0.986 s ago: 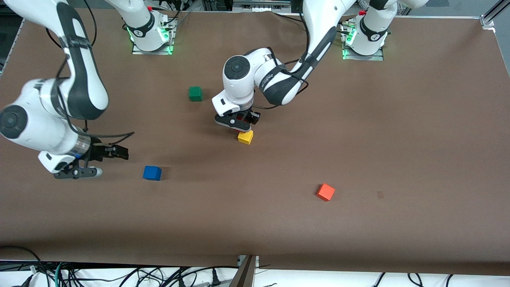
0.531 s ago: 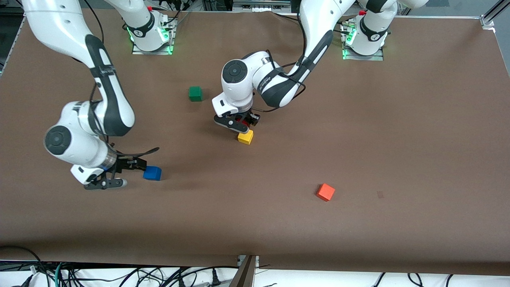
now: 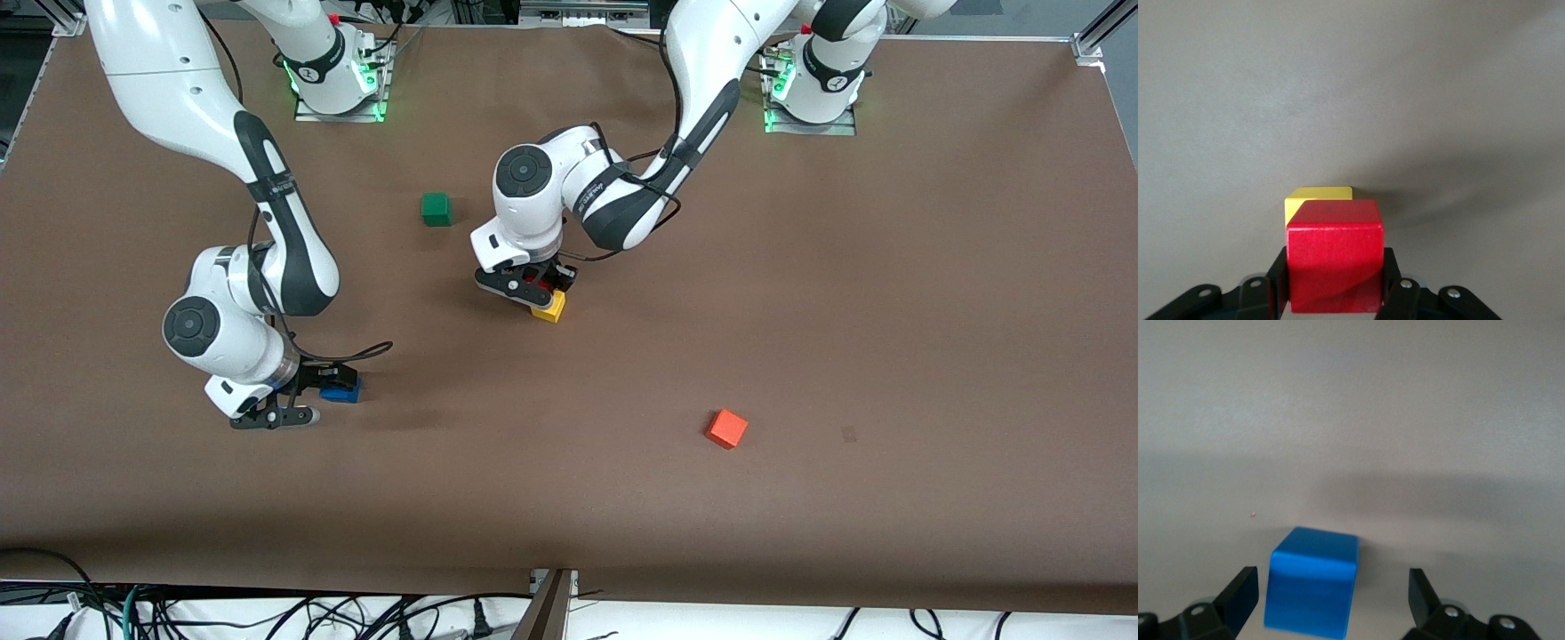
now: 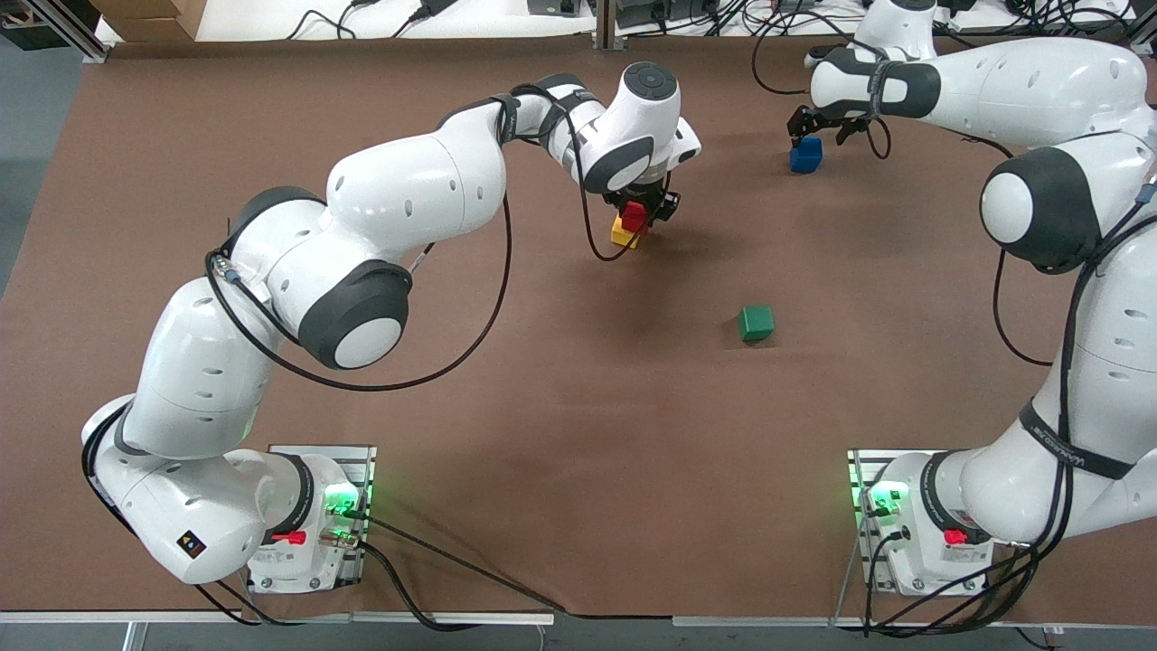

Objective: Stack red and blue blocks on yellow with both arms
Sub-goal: 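Lower the red cube onto yellow while the right gripper grasps blue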

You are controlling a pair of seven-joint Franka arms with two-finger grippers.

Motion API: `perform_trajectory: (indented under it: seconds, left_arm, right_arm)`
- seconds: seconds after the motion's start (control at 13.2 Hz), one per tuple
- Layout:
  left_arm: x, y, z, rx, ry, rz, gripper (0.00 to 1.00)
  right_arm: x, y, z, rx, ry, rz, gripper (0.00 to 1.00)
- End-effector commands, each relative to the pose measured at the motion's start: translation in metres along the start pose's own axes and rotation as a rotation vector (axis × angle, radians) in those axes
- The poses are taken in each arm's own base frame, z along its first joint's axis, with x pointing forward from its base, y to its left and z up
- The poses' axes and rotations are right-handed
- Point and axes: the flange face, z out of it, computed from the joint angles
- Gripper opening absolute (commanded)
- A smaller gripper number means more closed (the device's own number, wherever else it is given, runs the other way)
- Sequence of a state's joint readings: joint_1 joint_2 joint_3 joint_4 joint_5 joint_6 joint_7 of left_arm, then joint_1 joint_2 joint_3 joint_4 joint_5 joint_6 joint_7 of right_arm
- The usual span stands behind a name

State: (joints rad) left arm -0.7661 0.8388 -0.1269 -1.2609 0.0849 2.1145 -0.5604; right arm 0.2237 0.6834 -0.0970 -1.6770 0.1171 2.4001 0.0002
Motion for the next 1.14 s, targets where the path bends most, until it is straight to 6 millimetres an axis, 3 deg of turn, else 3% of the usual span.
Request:
perform_trajectory:
  seconds: [0.0, 0.15, 0.38, 0.46, 0.68, 1.06]
  left_arm:
    - [0.010, -0.008, -0.002, 0.015, 0.006, 0.019, 0.41]
    - [0.009, -0.009, 0.000, 0.020, 0.006, 0.023, 0.41]
    - [0.008, -0.009, 0.003, 0.025, 0.000, 0.029, 0.41]
    - [0.008, -0.009, 0.003, 0.025, 0.000, 0.029, 0.41]
    - [0.008, -0.009, 0.002, 0.023, 0.000, 0.027, 0.41]
    - [0.006, -0.010, 0.002, 0.027, -0.004, 0.028, 0.43]
  right_arm:
    - [0.004, -0.006, 0.008, -0.004, 0.016, 0.031, 0.90]
    - [0.004, -0.004, 0.008, -0.001, 0.016, 0.039, 0.67]
    - [0.004, -0.005, 0.008, -0.003, 0.016, 0.112, 0.05]
    - [0.004, -0.005, 0.008, -0.002, 0.016, 0.115, 0.00]
    - [0.004, -0.007, 0.001, 0.000, 0.013, 0.109, 0.00]
    - [0.015, -0.015, -0.075, 0.013, -0.113, 0.140, 0.00]
